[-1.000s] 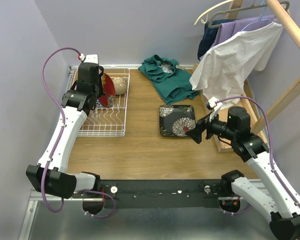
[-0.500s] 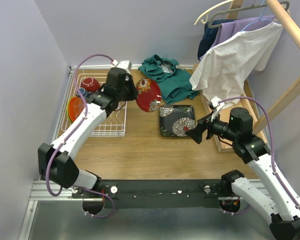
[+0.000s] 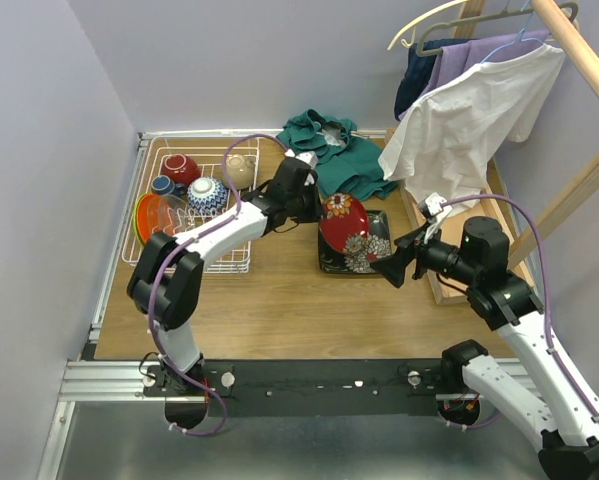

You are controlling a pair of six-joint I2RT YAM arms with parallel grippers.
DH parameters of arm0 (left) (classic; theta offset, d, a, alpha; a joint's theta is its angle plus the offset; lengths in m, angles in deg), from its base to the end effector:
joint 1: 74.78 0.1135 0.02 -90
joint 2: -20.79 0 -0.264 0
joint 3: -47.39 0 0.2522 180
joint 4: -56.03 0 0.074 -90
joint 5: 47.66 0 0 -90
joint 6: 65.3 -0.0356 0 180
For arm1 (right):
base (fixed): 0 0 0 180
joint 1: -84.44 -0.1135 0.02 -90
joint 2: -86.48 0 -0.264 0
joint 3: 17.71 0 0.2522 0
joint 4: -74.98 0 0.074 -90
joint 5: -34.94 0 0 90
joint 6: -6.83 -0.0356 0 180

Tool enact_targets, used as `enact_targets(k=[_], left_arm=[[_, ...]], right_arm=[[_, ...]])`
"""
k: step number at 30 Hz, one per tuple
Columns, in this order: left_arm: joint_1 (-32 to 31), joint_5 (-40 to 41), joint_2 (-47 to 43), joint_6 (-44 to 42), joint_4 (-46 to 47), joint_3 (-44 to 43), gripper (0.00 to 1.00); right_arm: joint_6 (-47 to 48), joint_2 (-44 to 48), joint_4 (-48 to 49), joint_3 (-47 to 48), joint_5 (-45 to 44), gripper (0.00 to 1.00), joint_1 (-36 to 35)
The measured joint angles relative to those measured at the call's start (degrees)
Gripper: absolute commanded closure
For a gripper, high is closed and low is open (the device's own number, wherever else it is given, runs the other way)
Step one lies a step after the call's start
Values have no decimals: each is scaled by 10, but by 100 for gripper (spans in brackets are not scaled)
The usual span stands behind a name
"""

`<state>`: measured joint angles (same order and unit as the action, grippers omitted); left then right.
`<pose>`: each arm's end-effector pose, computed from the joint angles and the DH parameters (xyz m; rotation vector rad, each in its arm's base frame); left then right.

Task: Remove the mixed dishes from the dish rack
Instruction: Place the plate at the center of the board.

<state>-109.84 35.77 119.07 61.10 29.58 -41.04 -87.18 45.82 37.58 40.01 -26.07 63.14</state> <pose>0.3207 -0.2300 0.2669 0.0403 2.3233 -0.7949 0.1423 0.0740 0.3230 -0.6322 1.8526 0.7796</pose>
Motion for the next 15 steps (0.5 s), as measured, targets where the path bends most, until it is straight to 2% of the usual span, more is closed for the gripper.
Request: enact_targets(k=[5,8,15], left_arm=[[-18,-17,65,13,13,-17,100],[-23,-26,90,18,20,-18,96],[-25,-42,114,30,40,-28,66]], right_arm=[[-3,9,0,0,0,0,0],[-4,14,-1,0,-1,0,0],[-5,22,-1,0,-1,0,0]])
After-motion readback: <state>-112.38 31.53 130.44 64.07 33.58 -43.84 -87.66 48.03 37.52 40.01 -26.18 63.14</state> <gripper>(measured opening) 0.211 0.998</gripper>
